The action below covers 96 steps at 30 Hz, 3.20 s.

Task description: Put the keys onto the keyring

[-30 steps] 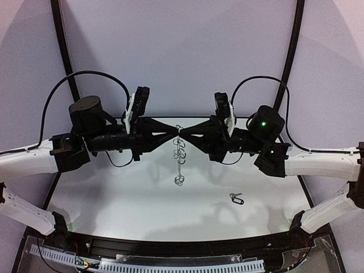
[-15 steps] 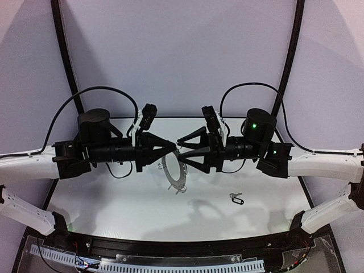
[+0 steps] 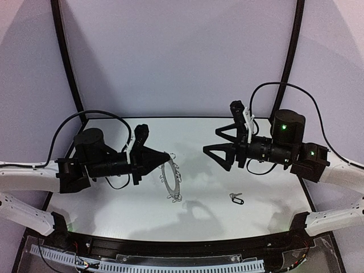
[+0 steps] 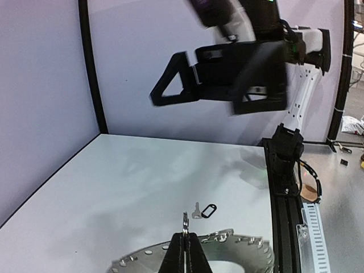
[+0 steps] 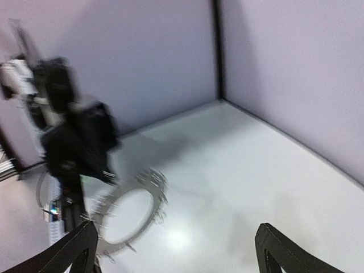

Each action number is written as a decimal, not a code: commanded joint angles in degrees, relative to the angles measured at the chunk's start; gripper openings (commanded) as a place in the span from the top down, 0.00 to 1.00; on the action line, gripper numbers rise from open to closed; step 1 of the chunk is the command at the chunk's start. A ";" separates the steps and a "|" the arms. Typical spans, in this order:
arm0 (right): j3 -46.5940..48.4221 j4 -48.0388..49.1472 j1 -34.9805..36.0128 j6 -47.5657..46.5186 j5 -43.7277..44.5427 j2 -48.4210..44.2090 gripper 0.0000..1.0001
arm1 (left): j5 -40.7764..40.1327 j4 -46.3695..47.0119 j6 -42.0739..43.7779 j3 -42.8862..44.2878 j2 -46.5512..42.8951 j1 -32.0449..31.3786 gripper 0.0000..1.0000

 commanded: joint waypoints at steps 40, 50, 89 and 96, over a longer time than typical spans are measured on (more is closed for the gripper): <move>1.13 -39.93 -14.96 20.93 3.10 26.99 0.31 | 6.06 -18.32 13.50 6.36 0.41 -0.16 0.99; -5.16 -33.49 -14.90 23.82 4.78 22.72 0.47 | 5.28 -17.01 13.09 5.79 0.49 -0.23 0.99; -19.73 -14.96 -1.85 26.77 24.05 19.80 0.77 | 5.81 -14.05 10.81 5.00 1.18 -0.18 0.99; -19.82 -13.78 -1.67 27.08 25.24 20.78 0.80 | 5.72 -13.92 10.42 4.73 0.80 -0.20 0.99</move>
